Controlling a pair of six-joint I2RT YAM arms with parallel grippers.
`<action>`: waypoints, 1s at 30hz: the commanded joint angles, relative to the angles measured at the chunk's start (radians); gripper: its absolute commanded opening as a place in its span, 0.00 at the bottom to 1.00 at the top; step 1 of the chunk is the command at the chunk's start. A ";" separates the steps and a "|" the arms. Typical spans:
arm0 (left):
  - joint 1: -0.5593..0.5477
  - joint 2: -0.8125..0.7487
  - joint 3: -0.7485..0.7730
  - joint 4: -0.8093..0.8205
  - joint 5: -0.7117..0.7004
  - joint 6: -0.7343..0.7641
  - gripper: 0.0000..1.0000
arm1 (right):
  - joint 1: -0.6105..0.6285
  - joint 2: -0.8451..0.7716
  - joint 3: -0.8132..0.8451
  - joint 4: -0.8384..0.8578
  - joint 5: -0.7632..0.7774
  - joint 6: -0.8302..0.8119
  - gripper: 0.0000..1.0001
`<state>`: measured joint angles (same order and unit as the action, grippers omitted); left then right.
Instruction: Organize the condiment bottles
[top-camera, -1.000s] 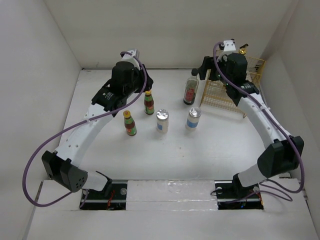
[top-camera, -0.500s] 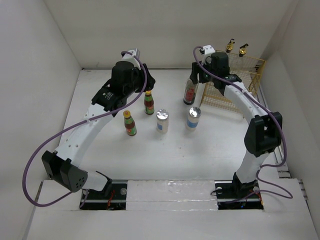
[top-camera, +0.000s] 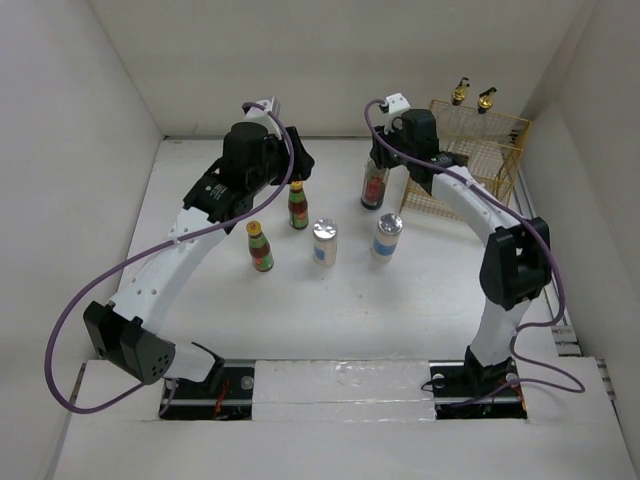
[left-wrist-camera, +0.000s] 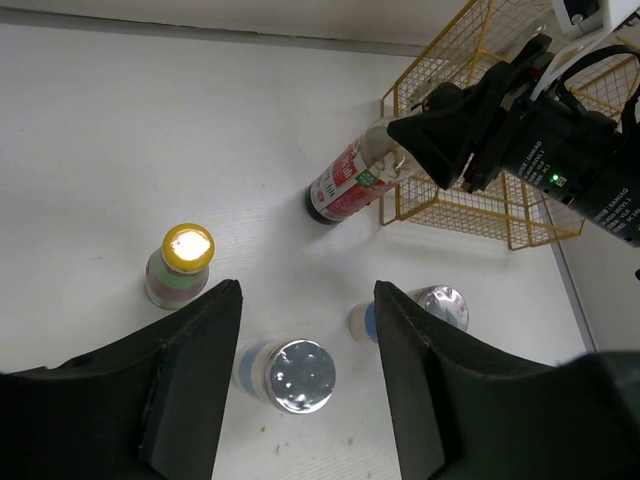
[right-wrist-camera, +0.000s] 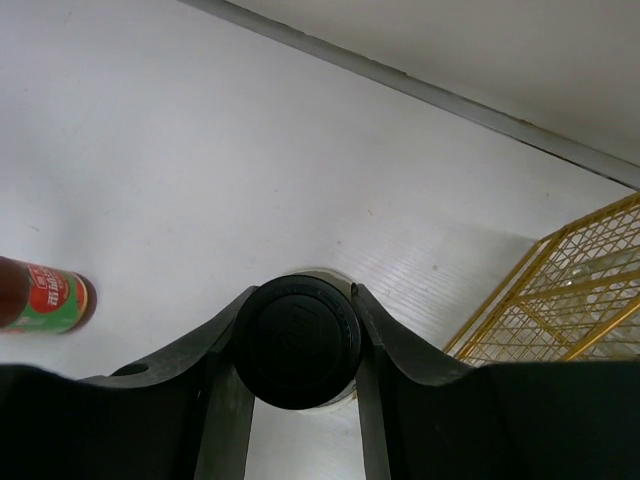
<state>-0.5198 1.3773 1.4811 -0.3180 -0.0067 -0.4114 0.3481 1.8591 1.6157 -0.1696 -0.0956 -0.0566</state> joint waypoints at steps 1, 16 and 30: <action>0.001 -0.007 -0.008 0.050 0.010 0.008 0.52 | 0.029 -0.064 0.044 0.099 0.026 0.021 0.07; 0.001 -0.007 -0.018 0.050 0.019 0.008 0.56 | -0.168 -0.353 0.274 0.044 0.027 0.162 0.02; 0.001 0.011 0.004 0.031 0.010 0.008 0.68 | -0.535 -0.319 0.475 -0.160 0.045 0.202 0.00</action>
<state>-0.5198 1.3788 1.4658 -0.3080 -0.0002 -0.4088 -0.1318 1.5490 2.0159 -0.4129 -0.0345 0.1024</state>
